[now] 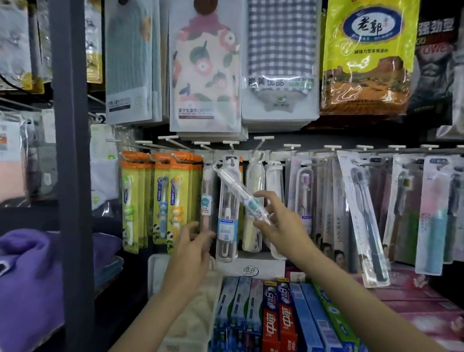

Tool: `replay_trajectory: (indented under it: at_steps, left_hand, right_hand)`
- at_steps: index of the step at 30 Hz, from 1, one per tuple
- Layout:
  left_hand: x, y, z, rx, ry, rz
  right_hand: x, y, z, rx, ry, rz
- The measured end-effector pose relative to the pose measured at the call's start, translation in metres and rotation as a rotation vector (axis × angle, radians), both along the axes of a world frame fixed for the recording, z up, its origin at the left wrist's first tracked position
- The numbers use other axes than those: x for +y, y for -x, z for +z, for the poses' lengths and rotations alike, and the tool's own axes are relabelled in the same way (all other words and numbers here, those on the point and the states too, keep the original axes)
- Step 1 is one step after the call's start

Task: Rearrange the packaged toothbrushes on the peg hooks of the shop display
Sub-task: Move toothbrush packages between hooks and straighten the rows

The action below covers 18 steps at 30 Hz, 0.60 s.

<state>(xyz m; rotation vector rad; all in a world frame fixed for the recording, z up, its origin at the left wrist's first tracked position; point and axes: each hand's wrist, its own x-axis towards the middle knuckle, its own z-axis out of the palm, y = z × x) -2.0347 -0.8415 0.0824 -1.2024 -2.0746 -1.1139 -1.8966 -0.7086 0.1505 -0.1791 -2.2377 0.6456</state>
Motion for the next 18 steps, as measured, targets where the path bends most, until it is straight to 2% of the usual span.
replay_trajectory:
  at_steps: [9, 18]
  left_hand:
    - [-0.038, 0.015, -0.002, 0.023, -0.018, 0.046]
    - [-0.027, 0.012, 0.008, -0.009, -0.034, -0.007]
  right_hand:
    - [-0.027, 0.045, -0.007, 0.137, 0.115, 0.068]
    - [-0.032, 0.054, -0.009, 0.076, 0.244, 0.038]
